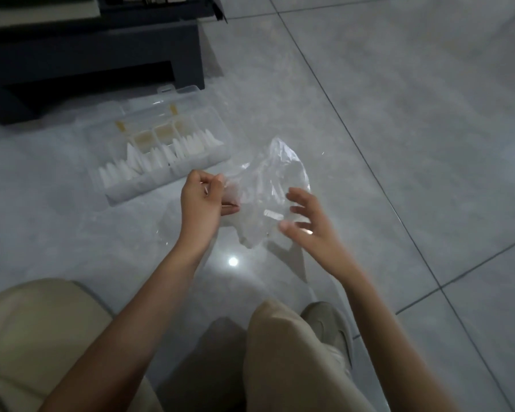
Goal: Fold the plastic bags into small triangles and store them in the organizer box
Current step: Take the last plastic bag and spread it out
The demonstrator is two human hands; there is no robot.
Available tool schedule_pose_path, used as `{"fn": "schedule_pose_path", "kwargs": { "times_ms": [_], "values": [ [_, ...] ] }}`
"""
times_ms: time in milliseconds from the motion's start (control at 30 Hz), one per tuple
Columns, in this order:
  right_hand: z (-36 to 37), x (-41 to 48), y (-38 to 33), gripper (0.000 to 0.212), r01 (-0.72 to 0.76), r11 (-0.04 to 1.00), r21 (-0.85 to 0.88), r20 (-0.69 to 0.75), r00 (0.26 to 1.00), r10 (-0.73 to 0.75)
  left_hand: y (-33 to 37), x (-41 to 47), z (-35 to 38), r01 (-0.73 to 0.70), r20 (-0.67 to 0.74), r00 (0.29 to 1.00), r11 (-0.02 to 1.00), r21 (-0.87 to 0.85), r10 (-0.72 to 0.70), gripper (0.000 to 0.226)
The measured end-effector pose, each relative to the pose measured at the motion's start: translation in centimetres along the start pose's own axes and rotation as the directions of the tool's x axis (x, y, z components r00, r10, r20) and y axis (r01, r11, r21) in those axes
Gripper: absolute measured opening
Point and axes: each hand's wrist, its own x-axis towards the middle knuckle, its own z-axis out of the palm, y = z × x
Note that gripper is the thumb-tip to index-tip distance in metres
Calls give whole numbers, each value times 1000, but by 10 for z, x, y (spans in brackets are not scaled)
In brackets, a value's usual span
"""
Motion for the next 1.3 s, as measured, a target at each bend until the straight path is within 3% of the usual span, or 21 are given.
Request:
{"fn": "schedule_pose_path", "kwargs": {
  "times_ms": [67, 200, 300, 400, 500, 567, 667, 733, 833, 933, 1000, 1067, 1167, 1233, 1300],
  "values": [
    [11, 2, -2, 62, -11, 1000, 9, 59, 998, 10, 0, -3, 2, 6, 3, 1000, 1000, -12, -6, 14],
    [23, 2, -16, 26, -11, 948, 318, 7, 1000, 9, 2, -7, 4, 0, 11, 1000, 1000, -18, 0, 10],
    [25, -1, -21, 16, -36, 914, 403, -3, 999, 40, 2, -8, 6, -8, 0, 1000, 1000, -13, 8, 12],
    [24, 1, -18, 11, -71, 901, 429, -126, 983, 137, 2, -10, 7, -41, -17, 999, 999, -30, 40, 17],
    [13, 6, -12, 6, -99, 811, 577, -141, 966, 218, 2, -9, 7, -47, -45, 998, 997, -57, 45, 19],
    [-2, 6, -7, 10, -83, 715, 695, -78, 979, 189, 0, -6, 6, -4, -69, 998, 996, -87, -2, 19],
    [-25, 2, -1, 16, -49, 538, 842, 48, 999, 17, -9, 3, 2, 85, -116, 988, 989, -123, -100, 19],
    [-37, -2, 2, 17, -53, 488, 871, 94, 994, -59, -17, 9, 0, 132, -156, 976, 985, -112, -149, 21],
    [-53, -5, 7, 23, -45, 630, 775, 87, 996, -35, -23, 16, -3, 180, -193, 960, 976, -127, -202, 22],
    [-62, -5, 10, 11, -45, 862, 504, 28, 999, 36, -24, 21, -7, 203, -220, 948, 969, -144, -231, 22],
    [-64, -5, 10, 19, -30, 959, 282, -19, 999, 37, -25, 21, -7, 197, -216, 949, 965, -171, -232, 23],
    [-64, -8, 6, 23, -11, 983, 183, -36, 999, 18, -25, 19, -6, 185, -211, 953, 968, -167, -218, 23],
    [-64, -10, 3, 10, -45, 982, 183, 16, 999, 43, -22, 16, -8, 213, -195, 950, 962, -169, -244, 23],
    [-72, -11, 6, 9, -116, 990, 78, 172, 980, 101, -19, 17, -15, 284, -107, 947, 946, -154, -302, 23],
    [-81, -12, 10, 16, -224, 973, -59, 371, 900, 229, -18, 19, -28, 350, 23, 936, 936, 35, -351, 25]
  ]
}}
